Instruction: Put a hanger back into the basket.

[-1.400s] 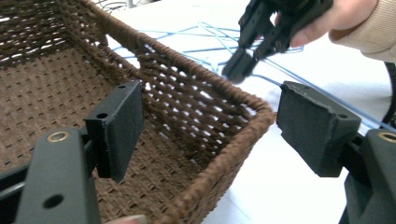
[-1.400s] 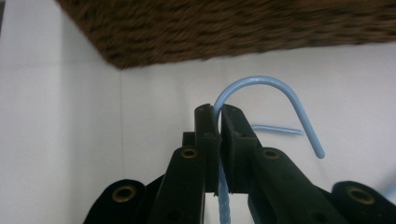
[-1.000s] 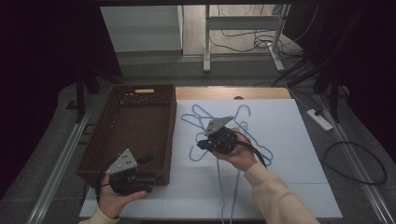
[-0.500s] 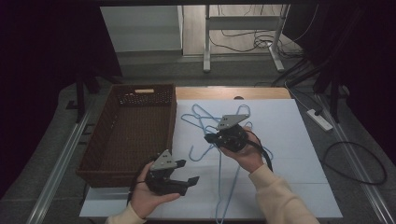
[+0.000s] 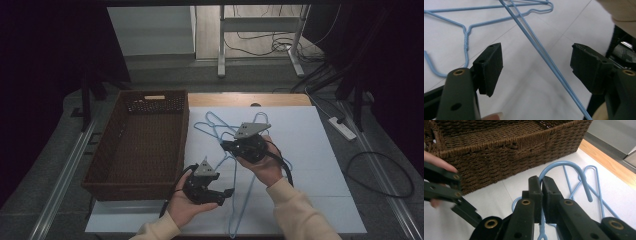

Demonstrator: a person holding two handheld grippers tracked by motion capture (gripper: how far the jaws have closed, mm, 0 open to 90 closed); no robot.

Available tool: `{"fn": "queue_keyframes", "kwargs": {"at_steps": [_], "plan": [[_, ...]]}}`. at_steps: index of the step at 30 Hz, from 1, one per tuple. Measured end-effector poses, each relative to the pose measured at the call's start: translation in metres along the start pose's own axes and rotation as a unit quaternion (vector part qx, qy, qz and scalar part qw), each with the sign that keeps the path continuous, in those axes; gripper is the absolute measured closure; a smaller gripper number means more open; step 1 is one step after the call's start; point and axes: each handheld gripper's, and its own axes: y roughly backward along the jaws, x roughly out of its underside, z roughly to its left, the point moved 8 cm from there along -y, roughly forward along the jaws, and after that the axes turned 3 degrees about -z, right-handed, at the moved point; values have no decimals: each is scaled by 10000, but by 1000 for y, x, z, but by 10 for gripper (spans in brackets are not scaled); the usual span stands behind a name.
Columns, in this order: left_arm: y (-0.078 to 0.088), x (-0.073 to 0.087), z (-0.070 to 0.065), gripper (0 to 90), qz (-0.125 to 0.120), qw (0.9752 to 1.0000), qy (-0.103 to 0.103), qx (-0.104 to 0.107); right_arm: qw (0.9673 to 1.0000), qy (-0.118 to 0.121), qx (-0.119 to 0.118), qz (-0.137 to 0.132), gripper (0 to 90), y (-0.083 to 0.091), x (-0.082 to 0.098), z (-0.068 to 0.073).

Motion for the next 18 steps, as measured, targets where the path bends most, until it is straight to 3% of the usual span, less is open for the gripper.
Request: {"fn": "queue_keyframes", "kwargs": {"at_steps": [2,9,11,12,16,18], "plan": [[-11,1,3,274,49,9999,119,29,10000,6,49,-19,867,0,0,0],[-35,1,4,339,194,9997,117,106,9999,12,133,-65,867,1,-1,0],[-40,0,4,400,207,9994,187,193,9998,12,152,-100,867,1,-1,0],[-42,0,3,462,208,9990,241,321,9998,5,157,-111,867,2,-1,0],[-43,-1,2,695,171,9981,302,510,9998,-13,138,-163,866,4,-2,0],[-42,-1,2,722,175,9978,350,527,9997,-21,143,-199,866,7,-2,0]]}}
